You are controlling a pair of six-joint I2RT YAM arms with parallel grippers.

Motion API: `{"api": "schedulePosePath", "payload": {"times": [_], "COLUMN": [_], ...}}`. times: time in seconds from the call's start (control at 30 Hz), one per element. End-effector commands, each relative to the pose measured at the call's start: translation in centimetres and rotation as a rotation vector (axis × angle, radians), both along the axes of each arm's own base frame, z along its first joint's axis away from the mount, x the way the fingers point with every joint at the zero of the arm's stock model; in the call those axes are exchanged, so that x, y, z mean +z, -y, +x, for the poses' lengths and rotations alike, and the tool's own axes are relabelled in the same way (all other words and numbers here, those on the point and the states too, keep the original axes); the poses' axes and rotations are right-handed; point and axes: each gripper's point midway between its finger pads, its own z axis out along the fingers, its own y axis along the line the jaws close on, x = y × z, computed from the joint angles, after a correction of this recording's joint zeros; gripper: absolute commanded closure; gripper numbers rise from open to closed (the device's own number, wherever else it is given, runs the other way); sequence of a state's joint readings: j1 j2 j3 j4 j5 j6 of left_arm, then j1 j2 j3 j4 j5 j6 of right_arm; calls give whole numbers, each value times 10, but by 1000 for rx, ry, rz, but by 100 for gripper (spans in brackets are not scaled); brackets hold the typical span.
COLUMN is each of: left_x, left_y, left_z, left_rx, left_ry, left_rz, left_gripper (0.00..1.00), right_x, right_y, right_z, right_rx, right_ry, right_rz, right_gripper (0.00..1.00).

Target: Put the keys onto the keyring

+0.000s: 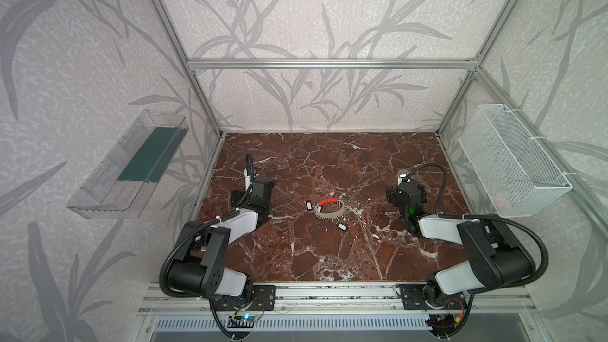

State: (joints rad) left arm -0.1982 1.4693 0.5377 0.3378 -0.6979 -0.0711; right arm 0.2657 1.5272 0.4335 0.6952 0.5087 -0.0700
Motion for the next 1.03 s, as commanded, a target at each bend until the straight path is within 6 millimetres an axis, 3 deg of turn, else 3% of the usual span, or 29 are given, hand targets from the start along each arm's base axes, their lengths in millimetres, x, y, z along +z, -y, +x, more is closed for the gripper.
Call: {"api": "schedulePosePath", "payload": {"times": [0.0,0.17,0.3,0.43,1.0], "left_x": [28,28,23,7,6], "left_y": [8,14,10,1,-5], "left_z": [25,28,24,25,28], "left_rx": [-73,-161,-180,-190,-171], "left_ry": [158,304,319,297,317], "left_rz": [14,-43,-112,-206,-211], "left_gripper": [1,1,1,1,1], "right_x": [26,12,11,10,11], "right_y": [-1,-6,-10,-7,-7], "right_z": [15,12,10,15,15], "right_rx": [23,134,189,160,165], "right_ry": [120,107,138,128,135], "right_rz": [45,156,171,177,174], "right_gripper": [1,1,1,1,1]}}
